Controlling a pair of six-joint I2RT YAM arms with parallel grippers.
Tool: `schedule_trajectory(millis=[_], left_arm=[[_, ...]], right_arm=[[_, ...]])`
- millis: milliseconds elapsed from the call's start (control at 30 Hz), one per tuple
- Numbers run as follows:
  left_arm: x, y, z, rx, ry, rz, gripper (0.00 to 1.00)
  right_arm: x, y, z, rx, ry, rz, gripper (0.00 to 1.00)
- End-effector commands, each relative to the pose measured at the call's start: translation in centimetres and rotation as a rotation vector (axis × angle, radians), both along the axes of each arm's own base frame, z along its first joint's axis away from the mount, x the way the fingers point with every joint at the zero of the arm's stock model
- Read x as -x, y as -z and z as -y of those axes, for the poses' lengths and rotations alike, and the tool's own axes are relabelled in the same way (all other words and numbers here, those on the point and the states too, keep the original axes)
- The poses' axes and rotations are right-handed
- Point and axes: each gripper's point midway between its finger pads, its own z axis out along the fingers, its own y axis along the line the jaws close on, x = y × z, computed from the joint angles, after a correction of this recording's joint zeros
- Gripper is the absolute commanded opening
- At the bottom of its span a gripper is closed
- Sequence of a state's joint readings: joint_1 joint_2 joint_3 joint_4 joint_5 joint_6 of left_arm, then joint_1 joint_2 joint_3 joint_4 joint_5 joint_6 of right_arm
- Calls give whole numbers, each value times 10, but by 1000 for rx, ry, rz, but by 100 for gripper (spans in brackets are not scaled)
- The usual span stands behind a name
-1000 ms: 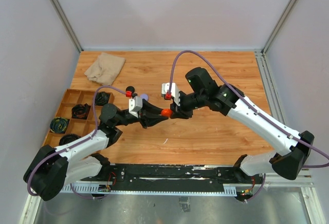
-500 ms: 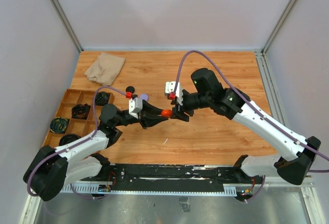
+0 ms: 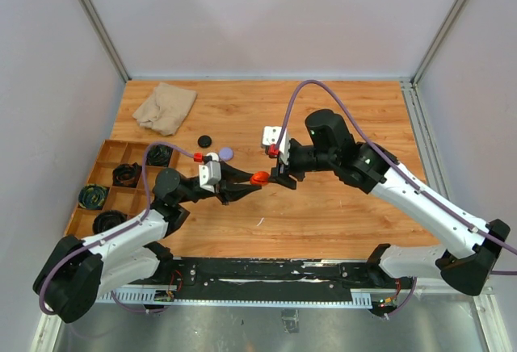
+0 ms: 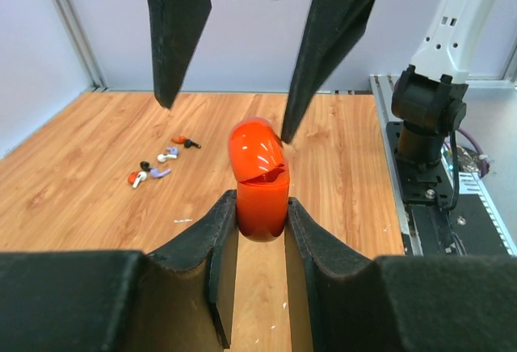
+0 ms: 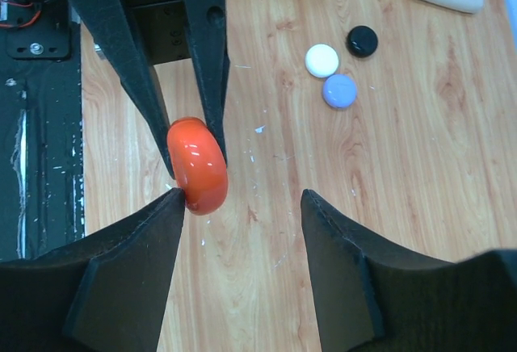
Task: Insert the wireless bluetooth earbuds into the charging case
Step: Open the charging case.
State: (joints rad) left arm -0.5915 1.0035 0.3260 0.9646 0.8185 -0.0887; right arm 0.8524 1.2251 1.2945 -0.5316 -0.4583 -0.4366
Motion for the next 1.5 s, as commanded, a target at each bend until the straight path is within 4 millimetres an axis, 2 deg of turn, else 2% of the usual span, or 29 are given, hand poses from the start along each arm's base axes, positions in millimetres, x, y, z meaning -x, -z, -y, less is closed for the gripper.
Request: schedule_trajectory(millis=[0,367,500,667,933,1167,1467], left_arm=[[5,0,-2,2,2,77,0],[0,3,-6,2,-45,87,0],[-8,3,-6,18,-84,52,0],[-9,-8,-4,77,-75,-3,0],[-6,-13,1,82,-31,-35,0],[0,-10,2,68,1,-25,0],[6,-2,2,41,29,2,0]], right_arm=[[-12,-21,3,-53,79,81,60],[-21,-21,8,-50,148,80,61],[-9,-15,7,-45,91,47,66],[7,-7,-3,-82,-3,15,73],[-5,5,-12,-75,19,15,75],[-13,3,-12,-83,53,36,76],[-16,-14,-4,-106,95,80,76]])
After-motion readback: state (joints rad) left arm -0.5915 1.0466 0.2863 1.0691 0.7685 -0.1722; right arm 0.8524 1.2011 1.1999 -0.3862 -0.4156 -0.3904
